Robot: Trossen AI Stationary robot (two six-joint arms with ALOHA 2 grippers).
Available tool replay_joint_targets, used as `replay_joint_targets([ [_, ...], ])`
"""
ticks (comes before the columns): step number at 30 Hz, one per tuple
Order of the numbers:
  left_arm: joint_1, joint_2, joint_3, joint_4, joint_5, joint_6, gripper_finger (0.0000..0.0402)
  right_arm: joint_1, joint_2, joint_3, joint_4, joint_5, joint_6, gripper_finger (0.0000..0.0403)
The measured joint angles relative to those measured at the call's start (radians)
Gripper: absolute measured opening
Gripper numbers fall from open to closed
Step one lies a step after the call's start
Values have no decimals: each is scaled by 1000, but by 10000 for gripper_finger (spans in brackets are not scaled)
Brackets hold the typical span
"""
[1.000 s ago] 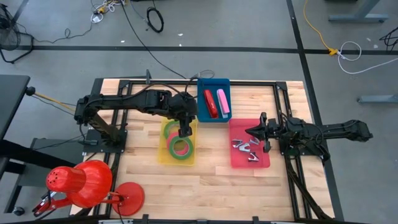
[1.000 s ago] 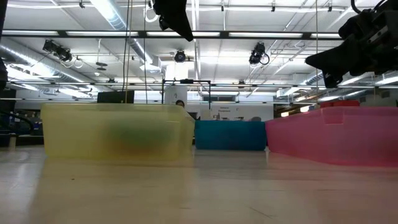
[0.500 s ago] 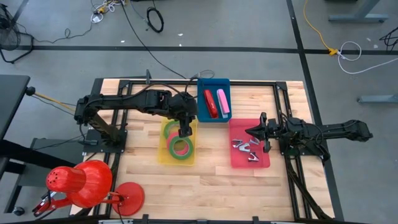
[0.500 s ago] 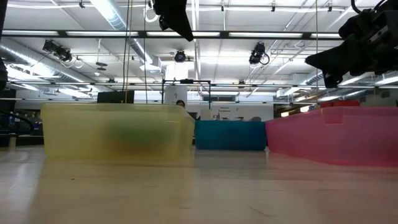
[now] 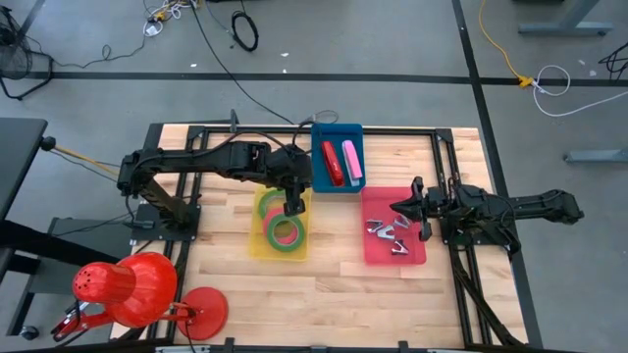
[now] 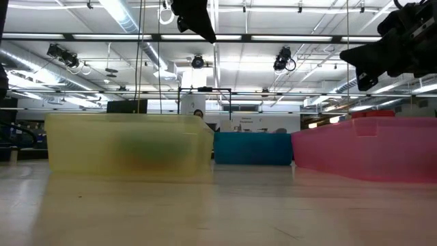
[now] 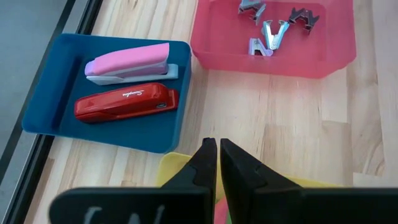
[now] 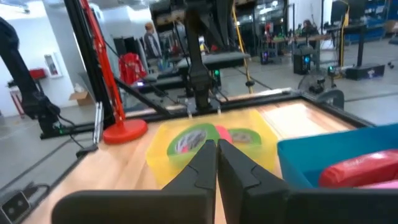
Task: Pick and place Stapler, Stapler remover, tape
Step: Return to Home Position
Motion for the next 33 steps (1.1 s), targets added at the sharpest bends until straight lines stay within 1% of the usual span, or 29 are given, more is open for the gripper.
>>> replay_joint_targets([
  [26, 0, 0, 0, 0, 0, -1, 25, 0, -112, 0, -1, 0, -2, 16],
  [33, 0, 0, 0, 0, 0, -1, 25, 0, -161, 0, -1, 0, 0, 16],
])
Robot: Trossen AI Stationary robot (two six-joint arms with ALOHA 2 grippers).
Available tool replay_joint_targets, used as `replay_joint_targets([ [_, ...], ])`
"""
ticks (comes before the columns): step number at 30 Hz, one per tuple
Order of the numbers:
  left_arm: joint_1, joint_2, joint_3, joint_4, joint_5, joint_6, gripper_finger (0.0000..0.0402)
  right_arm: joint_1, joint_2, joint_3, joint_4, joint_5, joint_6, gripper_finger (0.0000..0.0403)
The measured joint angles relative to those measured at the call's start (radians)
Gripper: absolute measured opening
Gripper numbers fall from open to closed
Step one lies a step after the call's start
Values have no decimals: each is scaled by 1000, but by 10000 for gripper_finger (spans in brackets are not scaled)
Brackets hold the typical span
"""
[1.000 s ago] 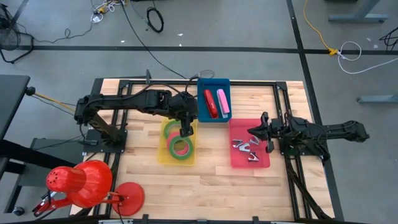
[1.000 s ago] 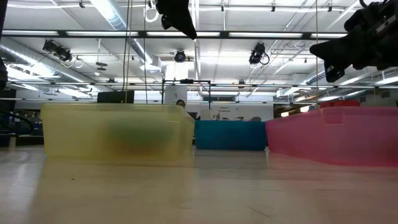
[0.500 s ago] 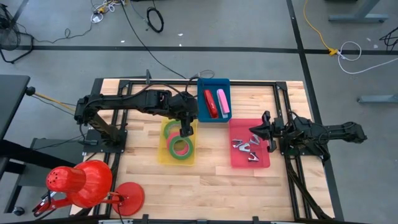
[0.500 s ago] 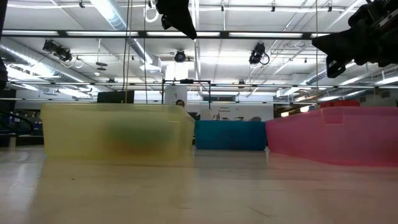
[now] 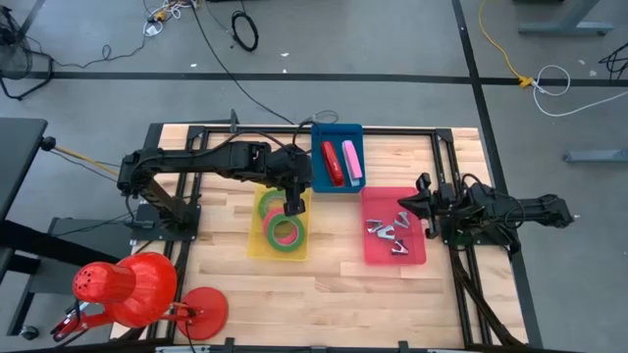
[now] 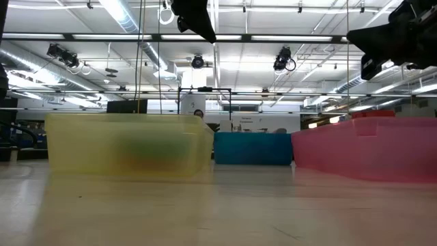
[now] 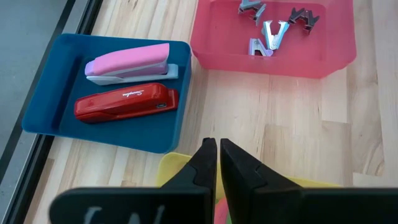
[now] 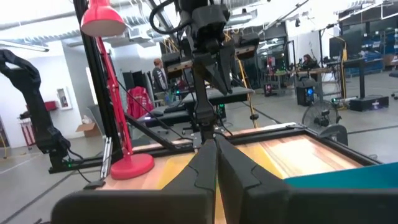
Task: Pick and place Stapler, Stapler remover, tape
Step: Return to Home Position
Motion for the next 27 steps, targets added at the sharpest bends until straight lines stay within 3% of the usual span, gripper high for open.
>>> replay_joint_targets([
  [23, 0, 0, 0, 0, 5, 60, 25, 0, -46, 0, 3, 0, 0, 16],
  [27, 0, 0, 0, 1, 65, 60, 20, 0, -46, 0, 2, 0, 0, 16],
])
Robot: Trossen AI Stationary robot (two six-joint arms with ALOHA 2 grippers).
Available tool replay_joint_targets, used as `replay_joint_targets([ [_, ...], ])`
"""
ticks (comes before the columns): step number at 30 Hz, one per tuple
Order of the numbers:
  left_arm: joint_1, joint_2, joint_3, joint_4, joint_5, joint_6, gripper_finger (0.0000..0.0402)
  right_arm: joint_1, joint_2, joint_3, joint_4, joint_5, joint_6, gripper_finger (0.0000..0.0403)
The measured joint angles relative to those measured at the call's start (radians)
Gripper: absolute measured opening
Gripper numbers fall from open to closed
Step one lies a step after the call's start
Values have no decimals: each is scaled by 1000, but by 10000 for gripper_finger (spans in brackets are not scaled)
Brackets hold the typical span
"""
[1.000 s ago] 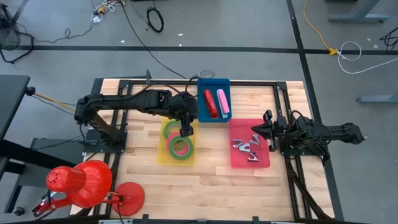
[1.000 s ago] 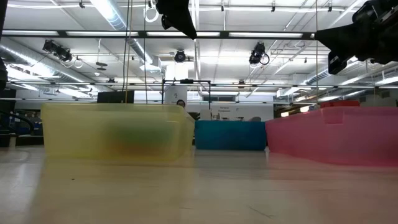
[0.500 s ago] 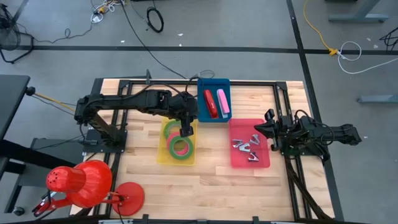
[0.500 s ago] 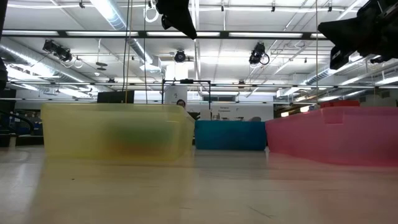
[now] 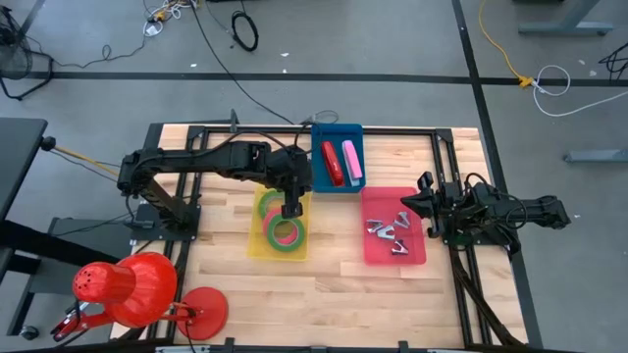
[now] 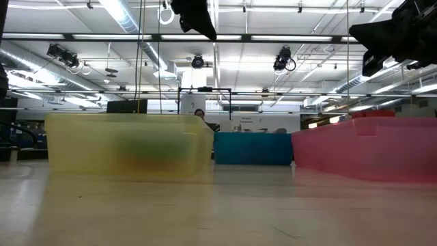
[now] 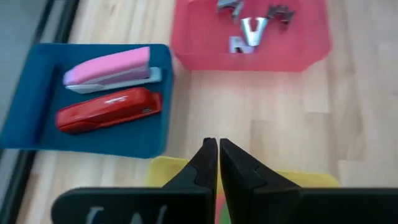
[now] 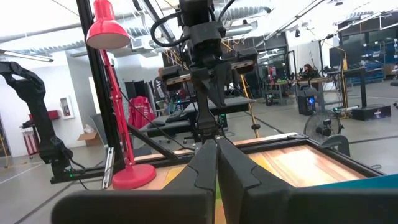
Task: Pick and place Stapler, Stapler remover, tape
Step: Return to Home Position
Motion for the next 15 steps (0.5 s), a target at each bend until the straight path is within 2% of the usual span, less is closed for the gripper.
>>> replay_joint_targets([
  [3, -1, 2, -5, 27, 34, -3, 9, 0, 0, 0, 0, 0, 0, 16],
  [11, -1, 2, -118, 291, 138, -2, 5, 0, 0, 0, -2, 0, -2, 16],
  [15, -11, 3, -165, 329, 158, 9, 4, 0, 0, 0, -2, 0, -1, 16],
])
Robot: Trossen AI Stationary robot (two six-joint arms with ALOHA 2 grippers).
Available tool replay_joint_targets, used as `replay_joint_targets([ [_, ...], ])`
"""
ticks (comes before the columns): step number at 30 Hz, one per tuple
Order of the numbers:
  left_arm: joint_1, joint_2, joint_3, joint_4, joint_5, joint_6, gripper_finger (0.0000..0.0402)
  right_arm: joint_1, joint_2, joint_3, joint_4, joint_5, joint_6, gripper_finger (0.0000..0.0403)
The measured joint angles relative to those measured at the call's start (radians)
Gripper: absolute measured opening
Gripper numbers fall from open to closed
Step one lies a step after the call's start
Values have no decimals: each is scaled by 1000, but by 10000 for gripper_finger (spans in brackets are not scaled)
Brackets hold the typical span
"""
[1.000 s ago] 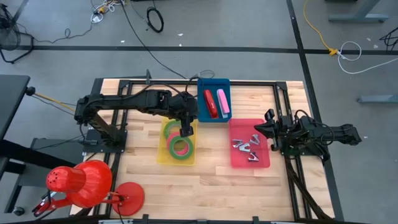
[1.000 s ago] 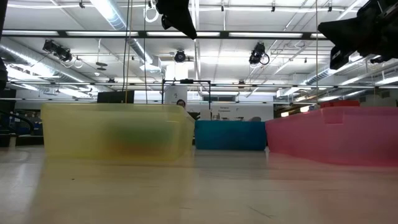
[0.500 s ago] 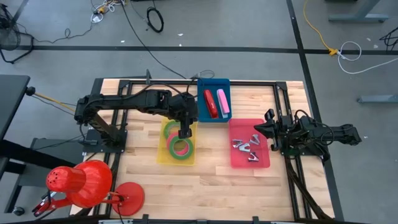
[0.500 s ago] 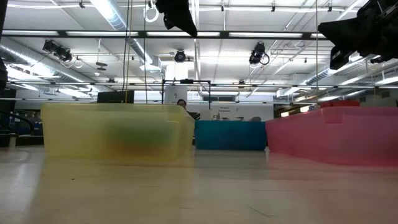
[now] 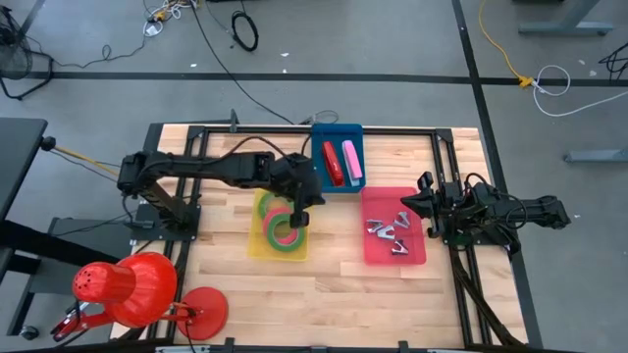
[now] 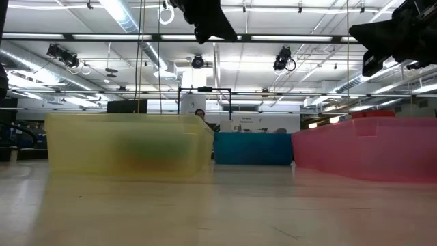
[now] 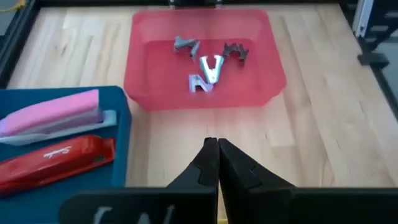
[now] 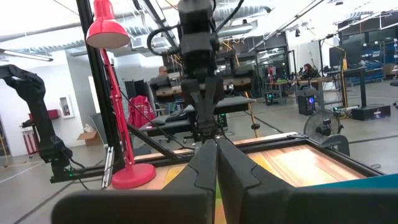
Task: Pick and place Stapler, Stapler remover, tape
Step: Return to Home Position
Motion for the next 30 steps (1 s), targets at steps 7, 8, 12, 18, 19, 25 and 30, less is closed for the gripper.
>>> replay_joint_targets([
  [7, -25, -35, -187, 123, 61, 24, 3, 0, 0, 0, 0, 0, 0, 16],
  [8, -27, -55, -225, 181, 77, 21, 3, 0, 0, 0, 0, 0, 1, 16],
  [12, -32, -152, -391, 368, 89, -7, 2, 0, 0, 0, -1, 0, 2, 16],
  [18, -30, -329, -637, 565, 76, -9, 2, 0, 0, 0, -2, 0, 2, 16],
  [19, -30, -358, -676, 581, 76, -9, 2, 0, 0, 0, -2, 0, 2, 16],
  [25, -30, -530, -906, 699, 75, -9, 2, 0, 0, 0, -2, 0, 2, 16],
  [30, -30, -689, -1091, 811, 82, -9, 2, 0, 0, 0, -2, 0, 1, 16],
])
